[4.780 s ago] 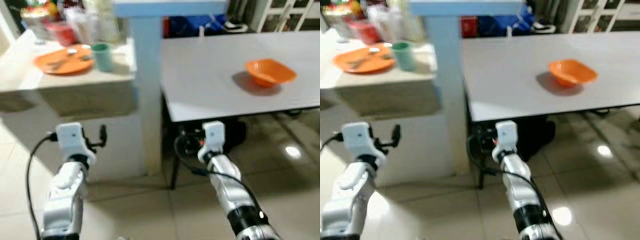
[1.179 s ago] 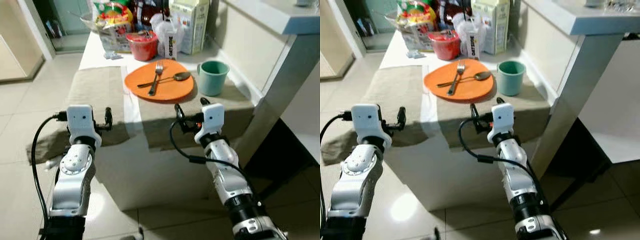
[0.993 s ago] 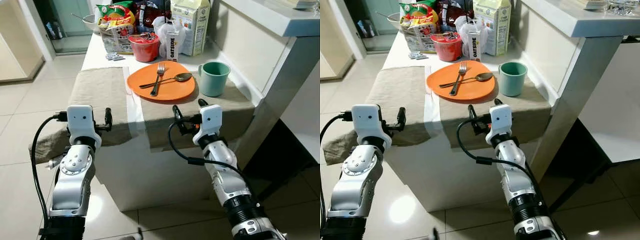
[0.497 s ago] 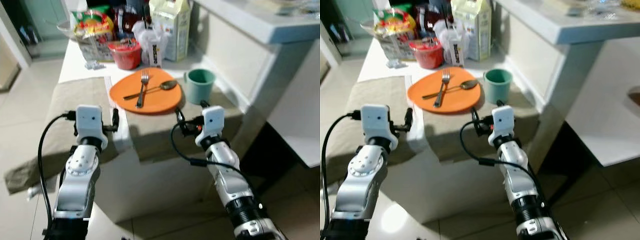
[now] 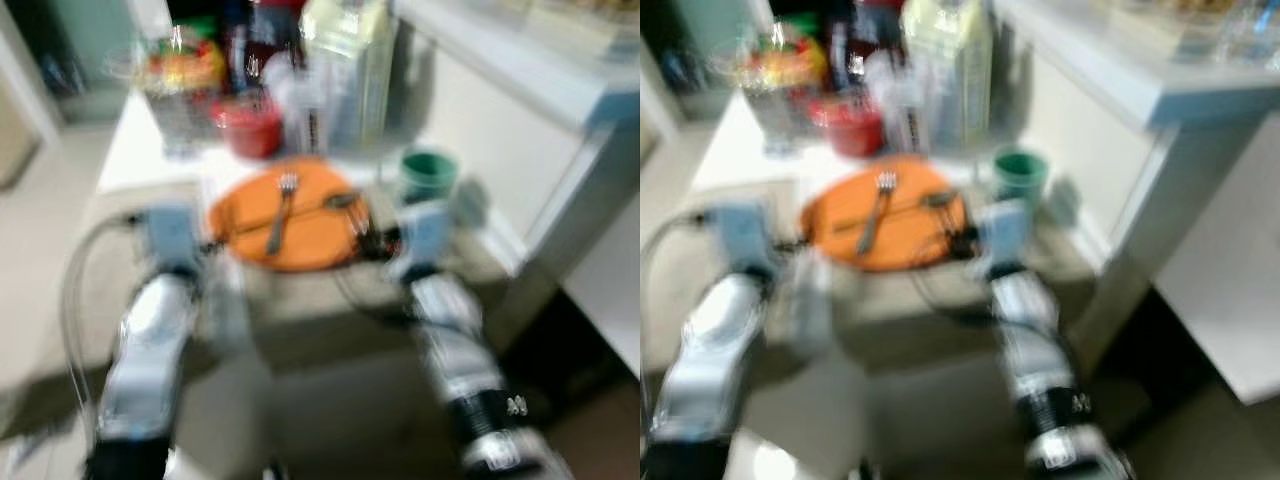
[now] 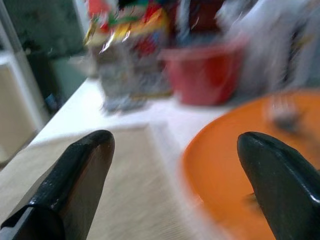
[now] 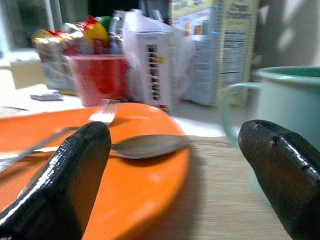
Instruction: Setting the table
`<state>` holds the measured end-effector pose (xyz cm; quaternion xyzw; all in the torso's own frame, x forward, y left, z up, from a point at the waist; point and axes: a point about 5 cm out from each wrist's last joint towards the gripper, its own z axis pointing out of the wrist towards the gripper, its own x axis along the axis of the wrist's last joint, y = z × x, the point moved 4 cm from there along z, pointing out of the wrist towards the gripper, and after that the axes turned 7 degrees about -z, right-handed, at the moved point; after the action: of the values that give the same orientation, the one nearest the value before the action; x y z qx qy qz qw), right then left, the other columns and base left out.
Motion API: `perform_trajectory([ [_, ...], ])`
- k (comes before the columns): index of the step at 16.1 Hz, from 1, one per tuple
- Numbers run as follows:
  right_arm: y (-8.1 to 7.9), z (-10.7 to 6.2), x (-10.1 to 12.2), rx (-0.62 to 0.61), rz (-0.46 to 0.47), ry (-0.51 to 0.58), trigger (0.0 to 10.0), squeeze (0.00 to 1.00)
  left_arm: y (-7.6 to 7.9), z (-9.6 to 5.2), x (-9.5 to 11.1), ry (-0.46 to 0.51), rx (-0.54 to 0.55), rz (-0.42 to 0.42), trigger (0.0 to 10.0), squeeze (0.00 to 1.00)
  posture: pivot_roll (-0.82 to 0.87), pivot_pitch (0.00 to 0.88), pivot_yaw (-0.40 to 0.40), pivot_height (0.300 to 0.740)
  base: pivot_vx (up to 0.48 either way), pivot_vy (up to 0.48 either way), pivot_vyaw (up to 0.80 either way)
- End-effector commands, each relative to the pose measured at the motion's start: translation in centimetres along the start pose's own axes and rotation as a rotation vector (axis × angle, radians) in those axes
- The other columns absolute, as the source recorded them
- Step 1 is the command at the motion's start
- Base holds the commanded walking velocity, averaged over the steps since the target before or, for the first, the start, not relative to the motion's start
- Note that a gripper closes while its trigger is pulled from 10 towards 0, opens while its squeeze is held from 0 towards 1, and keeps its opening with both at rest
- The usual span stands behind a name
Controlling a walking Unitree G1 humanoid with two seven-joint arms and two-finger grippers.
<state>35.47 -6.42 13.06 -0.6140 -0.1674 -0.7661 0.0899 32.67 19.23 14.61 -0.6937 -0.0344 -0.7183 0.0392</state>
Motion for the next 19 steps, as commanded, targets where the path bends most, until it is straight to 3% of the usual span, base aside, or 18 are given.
perform_trajectory([
  [1,0.5,-0.8,-1.6,-0.007,-0.009,-0.068,10.0,0.00,0.9,0.2,0.6,0.018,-0.021,-0.013,10.0,0.00,-0.02,0.000,0.058,0.740,0.000,0.000,0.00],
  [4,0.4,-0.8,-1.6,-0.007,-0.008,-0.069,10.0,0.00,1.3,1.0,1.4,-0.001,-0.061,0.010,10.0,0.00,-0.03,0.000,0.060,0.740,0.000,0.000,0.00],
  [7,0.4,-0.8,-1.6,-0.008,-0.009,-0.068,10.0,0.00,1.5,3.0,3.5,-0.029,-0.125,0.072,10.0,0.00,-0.02,0.000,0.061,0.740,0.000,0.000,0.00],
  [9,0.3,-0.8,-1.6,-0.008,-0.006,-0.070,10.0,0.00,2.5,4.6,4.6,-0.045,-0.188,0.078,10.0,0.00,-0.02,0.000,0.063,0.740,0.000,0.000,0.00],
  [10,0.3,-0.8,-1.7,-0.007,-0.005,-0.071,10.0,0.00,2.8,5.0,4.6,-0.064,-0.204,0.085,10.0,0.00,-0.02,0.000,0.063,0.740,0.000,0.000,0.00],
  [12,0.1,-0.6,-1.6,-0.003,-0.004,-0.070,10.0,0.00,3.8,7.3,3.9,-0.163,-0.273,0.120,10.0,0.00,-0.03,0.000,0.063,0.740,0.000,0.000,0.00],
  [17,0.2,-0.8,-1.7,-0.002,-0.011,-0.075,10.0,0.00,4.0,9.3,4.1,-0.255,-0.281,0.091,10.0,0.00,-0.04,0.000,0.063,0.740,0.000,0.000,0.00],
  [19,0.3,-0.9,-1.8,-0.001,-0.015,-0.080,10.0,0.00,4.9,9.7,3.6,-0.362,-0.306,0.011,10.0,0.00,-0.04,0.000,0.063,0.740,0.000,0.000,0.00],
])
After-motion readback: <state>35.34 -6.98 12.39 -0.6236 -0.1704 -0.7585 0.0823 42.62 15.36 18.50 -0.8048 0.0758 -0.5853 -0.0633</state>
